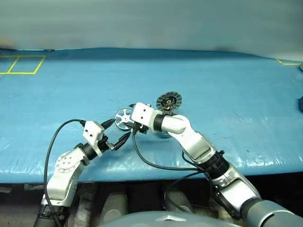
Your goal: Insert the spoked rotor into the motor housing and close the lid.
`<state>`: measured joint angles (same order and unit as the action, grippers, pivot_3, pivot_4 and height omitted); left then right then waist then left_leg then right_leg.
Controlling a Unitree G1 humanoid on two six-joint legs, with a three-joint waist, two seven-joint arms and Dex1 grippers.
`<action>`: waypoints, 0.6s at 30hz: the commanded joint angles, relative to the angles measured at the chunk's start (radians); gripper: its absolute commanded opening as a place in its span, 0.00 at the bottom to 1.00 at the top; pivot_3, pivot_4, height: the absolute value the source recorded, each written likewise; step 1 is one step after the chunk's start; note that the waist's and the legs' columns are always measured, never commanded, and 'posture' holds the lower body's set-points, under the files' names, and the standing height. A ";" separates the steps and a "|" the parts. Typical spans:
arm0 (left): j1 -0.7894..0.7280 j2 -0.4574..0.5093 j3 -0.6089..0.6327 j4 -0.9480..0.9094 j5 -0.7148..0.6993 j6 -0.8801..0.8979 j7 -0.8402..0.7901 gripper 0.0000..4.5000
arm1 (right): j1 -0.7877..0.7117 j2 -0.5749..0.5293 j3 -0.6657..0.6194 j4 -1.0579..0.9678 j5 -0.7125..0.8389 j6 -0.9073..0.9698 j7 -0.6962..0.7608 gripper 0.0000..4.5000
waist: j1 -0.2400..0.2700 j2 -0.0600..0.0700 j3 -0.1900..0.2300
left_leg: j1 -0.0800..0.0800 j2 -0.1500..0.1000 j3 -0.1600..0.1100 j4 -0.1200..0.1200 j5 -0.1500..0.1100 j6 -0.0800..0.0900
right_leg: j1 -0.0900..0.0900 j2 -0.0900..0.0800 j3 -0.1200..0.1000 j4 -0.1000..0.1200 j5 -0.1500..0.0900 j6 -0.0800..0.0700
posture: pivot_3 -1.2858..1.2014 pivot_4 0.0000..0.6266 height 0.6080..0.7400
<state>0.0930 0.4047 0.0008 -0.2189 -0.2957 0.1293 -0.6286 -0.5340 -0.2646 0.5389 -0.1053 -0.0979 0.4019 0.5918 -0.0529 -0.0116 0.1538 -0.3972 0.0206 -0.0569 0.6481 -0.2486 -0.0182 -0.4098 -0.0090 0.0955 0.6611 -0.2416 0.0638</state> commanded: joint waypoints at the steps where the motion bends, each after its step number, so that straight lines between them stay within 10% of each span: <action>1: -0.042 0.011 -0.002 -0.089 0.002 0.047 0.024 1.00 | 0.080 -0.028 -0.089 -0.121 0.064 0.023 0.027 0.76 | 0.006 0.000 0.000 | -0.001 0.000 -0.001 0.000 0.000 0.000 | 0.000 0.000 0.000 0.000 0.000 0.000 | 0.52 0.24 1.00; 18: -0.401 0.177 -0.181 0.081 0.135 0.242 -0.139 1.00 | 0.567 -0.127 -0.402 -0.541 0.262 0.220 -0.055 0.76 | 0.008 0.000 0.001 | 0.000 0.001 -0.001 0.001 0.000 -0.001 | 0.000 0.002 -0.001 0.001 -0.003 0.004 | 0.52 0.24 1.00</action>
<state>-0.2932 0.5660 -0.1705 -0.1334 -0.1736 0.3777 -0.7457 0.0315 -0.3880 0.1542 -0.5918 0.1465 0.6220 0.5450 -0.0448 -0.0119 0.1546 -0.3974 0.0216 -0.0575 0.6494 -0.2482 -0.0189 -0.4096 -0.0065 0.0951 0.6619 -0.2441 0.0683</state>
